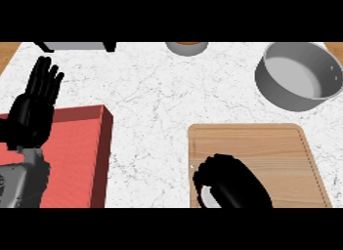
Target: Pick the can from the cutting board and place it in the pot
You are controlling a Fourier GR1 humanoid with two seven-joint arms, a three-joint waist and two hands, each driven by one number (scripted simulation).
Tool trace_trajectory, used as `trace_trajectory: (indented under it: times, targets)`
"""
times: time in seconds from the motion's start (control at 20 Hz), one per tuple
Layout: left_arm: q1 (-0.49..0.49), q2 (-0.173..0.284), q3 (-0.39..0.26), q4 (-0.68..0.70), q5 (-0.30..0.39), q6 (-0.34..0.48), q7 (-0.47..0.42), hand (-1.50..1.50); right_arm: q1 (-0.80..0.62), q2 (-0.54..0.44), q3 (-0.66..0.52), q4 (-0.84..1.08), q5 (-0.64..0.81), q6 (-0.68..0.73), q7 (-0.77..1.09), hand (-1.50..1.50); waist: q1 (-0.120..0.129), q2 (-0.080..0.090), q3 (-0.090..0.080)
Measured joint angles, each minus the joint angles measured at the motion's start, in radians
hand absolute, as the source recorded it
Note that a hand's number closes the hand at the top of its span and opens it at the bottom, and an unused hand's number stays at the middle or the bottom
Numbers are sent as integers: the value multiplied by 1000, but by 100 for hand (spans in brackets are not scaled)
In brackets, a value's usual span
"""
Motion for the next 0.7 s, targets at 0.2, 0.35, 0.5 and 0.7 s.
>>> trace_trajectory:
  times: [0.2, 0.35, 0.5, 0.7]
  targets:
    - [4, -6, -4, 3, -9, 6, -3, 0, 12, 29, -18, -117, 55, -19, 99, 150, -3, 0, 0]
    - [-2, 0, 4, 1, -4, 4, 4, 0, 13, 43, -73, -210, 59, -32, 147, 150, -4, 0, 0]
    - [-7, -4, -1, -4, -9, 9, 11, 0, -32, 61, -160, -266, 43, -52, 187, 150, -2, 1, 0]
    - [-7, -4, 1, -3, -5, 4, 11, 0, -129, 52, -339, -291, -19, -56, 207, 150, 2, 3, 1]
